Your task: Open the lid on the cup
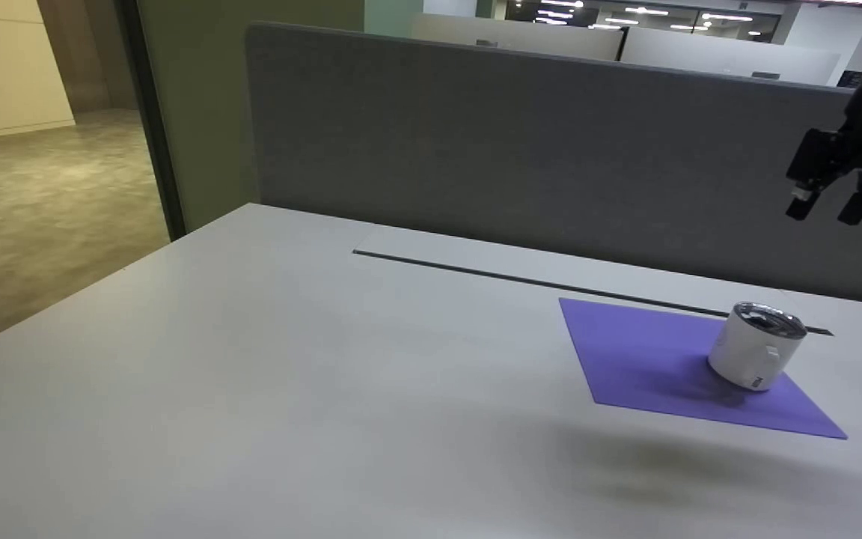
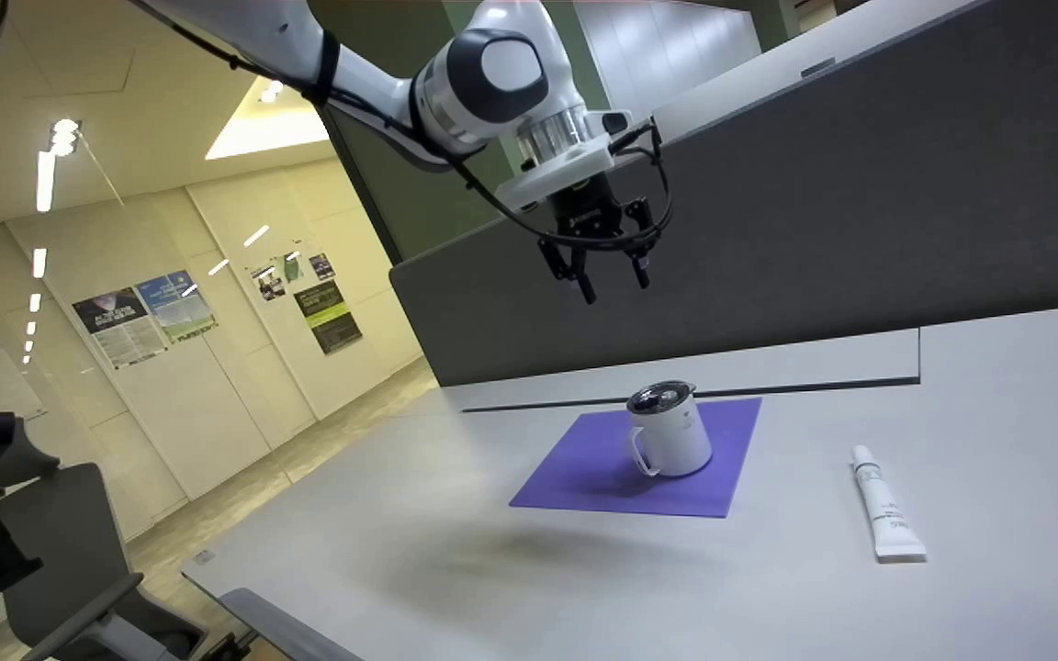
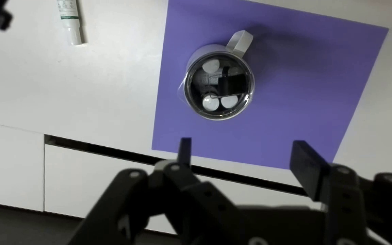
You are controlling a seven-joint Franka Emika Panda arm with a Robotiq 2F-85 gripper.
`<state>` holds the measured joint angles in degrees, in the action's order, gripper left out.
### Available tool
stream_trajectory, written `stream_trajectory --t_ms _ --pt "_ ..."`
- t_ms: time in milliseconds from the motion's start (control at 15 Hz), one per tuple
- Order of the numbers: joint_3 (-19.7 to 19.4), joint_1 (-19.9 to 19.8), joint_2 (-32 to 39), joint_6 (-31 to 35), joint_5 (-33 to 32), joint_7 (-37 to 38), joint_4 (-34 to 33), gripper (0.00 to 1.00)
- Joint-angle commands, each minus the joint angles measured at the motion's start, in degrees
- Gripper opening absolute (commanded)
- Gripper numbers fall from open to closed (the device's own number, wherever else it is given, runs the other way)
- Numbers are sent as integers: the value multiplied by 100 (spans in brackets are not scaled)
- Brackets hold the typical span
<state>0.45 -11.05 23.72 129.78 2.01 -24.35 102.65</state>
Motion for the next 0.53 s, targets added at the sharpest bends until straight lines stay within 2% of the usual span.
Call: stream_trajectory --t_ms 0,467 --pt "-112 94 -103 -199 -133 155 -40 100" --pt "-71 41 -18 -90 -65 7 -10 100"
